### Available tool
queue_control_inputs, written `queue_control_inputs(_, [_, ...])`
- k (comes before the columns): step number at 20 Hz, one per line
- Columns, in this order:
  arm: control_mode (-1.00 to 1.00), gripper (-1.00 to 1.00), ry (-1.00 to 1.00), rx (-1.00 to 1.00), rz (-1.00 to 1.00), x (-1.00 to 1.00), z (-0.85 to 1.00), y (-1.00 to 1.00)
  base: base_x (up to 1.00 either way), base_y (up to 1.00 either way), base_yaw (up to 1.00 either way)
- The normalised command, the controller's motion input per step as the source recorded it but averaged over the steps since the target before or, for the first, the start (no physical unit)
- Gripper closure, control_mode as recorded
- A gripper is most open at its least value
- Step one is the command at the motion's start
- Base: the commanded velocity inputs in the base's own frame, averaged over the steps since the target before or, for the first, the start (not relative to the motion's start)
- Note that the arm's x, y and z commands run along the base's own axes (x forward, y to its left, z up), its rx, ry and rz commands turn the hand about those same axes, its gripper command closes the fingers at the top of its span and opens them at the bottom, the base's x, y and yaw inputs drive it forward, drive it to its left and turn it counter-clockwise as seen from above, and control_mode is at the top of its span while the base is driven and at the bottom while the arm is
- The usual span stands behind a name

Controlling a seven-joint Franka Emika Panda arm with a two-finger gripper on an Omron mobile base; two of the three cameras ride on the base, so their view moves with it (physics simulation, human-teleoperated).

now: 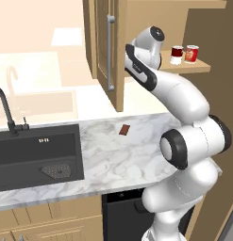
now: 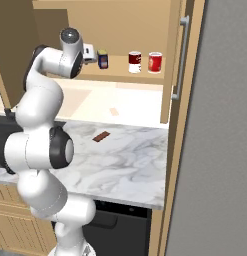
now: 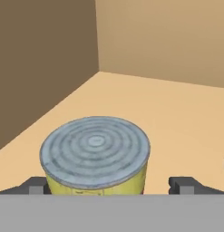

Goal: Stack two cans on top of the other two cans in the cabinet.

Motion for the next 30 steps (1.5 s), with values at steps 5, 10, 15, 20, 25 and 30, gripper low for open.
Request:
queue_control_inputs(5, [-1.00,1.00,0.00,0.00,0.00,0.00,-0.13,0.11,0.00,0.00,0.00])
queue_control_inputs(10, [-1.00,1.00,0.00,0.00,0.00,-0.04,-0.21,0.10,0.00,0.00,0.00])
queue_control_inputs(15, [-1.00,1.00,-0.03,0.00,0.00,-0.17,0.01,-0.01,0.00,0.00,0.00])
queue_control_inputs(20, [-1.00,1.00,-0.10,0.02,0.00,-0.23,0.37,-0.05,0.00,0.00,0.00])
queue_control_inputs(25, [-1.00,1.00,-0.14,0.03,-0.01,-0.11,0.30,-0.24,0.00,0.00,0.00])
queue_control_inputs(30, [-1.00,1.00,-0.11,0.06,-0.03,-0.05,0.29,-0.33,0.00,0.00,0.00])
